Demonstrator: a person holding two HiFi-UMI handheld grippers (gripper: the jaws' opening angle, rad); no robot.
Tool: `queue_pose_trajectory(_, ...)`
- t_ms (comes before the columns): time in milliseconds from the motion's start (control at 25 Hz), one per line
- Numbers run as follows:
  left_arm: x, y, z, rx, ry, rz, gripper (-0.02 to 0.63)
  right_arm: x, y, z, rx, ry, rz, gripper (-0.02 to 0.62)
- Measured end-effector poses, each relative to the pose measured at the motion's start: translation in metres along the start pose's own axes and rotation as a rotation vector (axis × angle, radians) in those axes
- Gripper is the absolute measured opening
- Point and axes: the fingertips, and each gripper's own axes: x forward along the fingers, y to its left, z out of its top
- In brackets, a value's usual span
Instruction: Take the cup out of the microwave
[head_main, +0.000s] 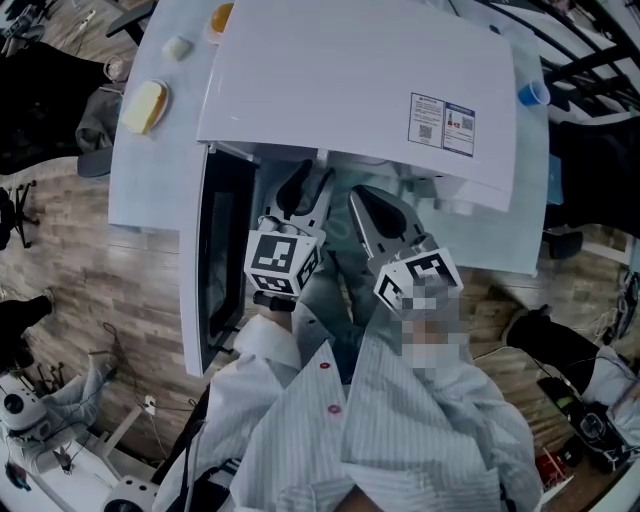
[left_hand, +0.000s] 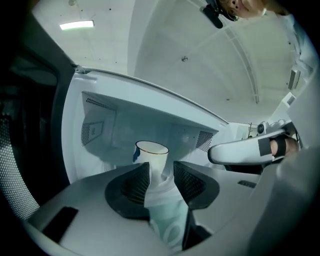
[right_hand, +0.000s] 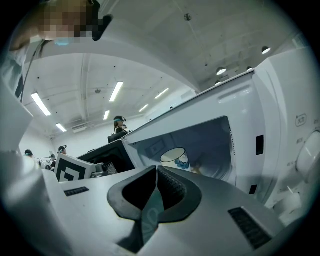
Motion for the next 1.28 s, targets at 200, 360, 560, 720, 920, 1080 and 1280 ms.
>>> queue_pose_trajectory(200,0.007,0.002,-0.007,0.032,0.035,0.004,0.152,0.002,-0.001,-0.002,0.013,0.004,0.005,0.038)
queue_pose_trajectory(360,0.015,0.006,-0.009,0.021,0.047,0.005,0.152,0.003,-0.004,-0.003,0.015,0.007,0.0,0.038)
queue_pose_trajectory(560,0.023,0.011,-0.016,0.028,0.073,0.028,0.152,0.0,-0.01,-0.002,0.019,0.003,-0.015,0.038)
queue_pose_trajectory(720,0.027,0.014,-0.02,0.022,0.088,0.042,0.119,-0.002,-0.013,-0.003,0.027,0.003,-0.024,0.038)
queue_pose_trajectory(920,0.031,0.012,-0.024,0.013,0.101,0.023,0.094,-0.003,-0.016,-0.003,0.034,0.003,-0.03,0.038)
queue_pose_trajectory(1080,0.032,0.007,-0.024,0.06,0.118,-0.002,0.084,-0.004,-0.017,-0.004,0.04,0.002,-0.034,0.038)
queue_pose_trajectory(1280,0.032,0.002,-0.024,0.106,0.133,-0.019,0.077,-0.005,-0.017,-0.003,0.046,-0.001,-0.038,0.038)
